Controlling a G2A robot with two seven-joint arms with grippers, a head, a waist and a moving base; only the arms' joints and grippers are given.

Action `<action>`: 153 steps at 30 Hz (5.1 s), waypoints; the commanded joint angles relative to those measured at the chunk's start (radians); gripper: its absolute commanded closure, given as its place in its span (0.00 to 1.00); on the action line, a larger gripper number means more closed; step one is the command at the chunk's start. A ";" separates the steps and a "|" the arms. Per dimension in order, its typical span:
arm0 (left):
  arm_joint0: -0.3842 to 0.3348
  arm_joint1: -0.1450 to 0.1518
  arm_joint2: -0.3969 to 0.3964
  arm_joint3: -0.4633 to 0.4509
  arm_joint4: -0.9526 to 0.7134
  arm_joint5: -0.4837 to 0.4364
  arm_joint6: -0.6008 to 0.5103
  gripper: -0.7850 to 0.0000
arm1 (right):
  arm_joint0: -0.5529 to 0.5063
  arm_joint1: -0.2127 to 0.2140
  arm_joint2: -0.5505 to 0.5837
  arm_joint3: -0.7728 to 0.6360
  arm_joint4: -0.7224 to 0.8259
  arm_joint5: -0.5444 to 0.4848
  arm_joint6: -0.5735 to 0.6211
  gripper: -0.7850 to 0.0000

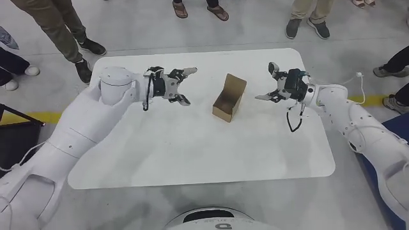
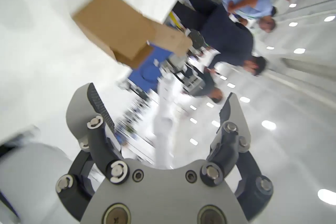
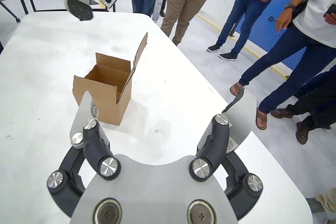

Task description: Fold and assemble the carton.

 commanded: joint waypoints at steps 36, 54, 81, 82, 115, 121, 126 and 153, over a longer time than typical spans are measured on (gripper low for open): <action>-0.140 -0.141 0.263 0.170 0.878 -0.583 -0.161 0.00 | 0.012 -0.214 -0.123 0.111 -0.003 -0.216 0.244 0.00; -0.192 -0.263 0.322 0.312 0.928 -0.664 -0.243 0.50 | 0.029 -0.286 -0.117 0.202 -0.093 -0.224 0.143 0.00; -0.098 -0.221 0.105 0.338 0.882 -0.750 -0.213 0.00 | 0.018 -0.273 -0.049 0.230 -0.188 -0.231 0.063 0.00; -0.102 -0.223 0.107 0.338 0.901 -0.725 -0.217 0.03 | 0.019 -0.273 -0.047 0.229 -0.190 -0.232 0.064 0.00; -0.157 -0.319 0.128 0.430 0.965 -0.685 -0.234 0.55 | 0.009 -0.244 0.046 0.233 -0.226 -0.245 0.057 0.00; -0.189 -0.368 0.181 0.479 0.970 -0.699 -0.255 0.55 | 0.000 -0.235 0.065 0.232 -0.227 -0.248 0.057 0.00; -0.214 -0.409 0.226 0.533 0.987 -0.700 -0.302 0.62 | -0.011 -0.226 0.081 0.230 -0.224 -0.252 0.061 0.00; -0.158 -0.403 0.250 0.175 1.276 -0.087 -0.587 1.00 | -0.027 -0.156 0.191 0.136 -0.361 -0.061 -0.017 0.00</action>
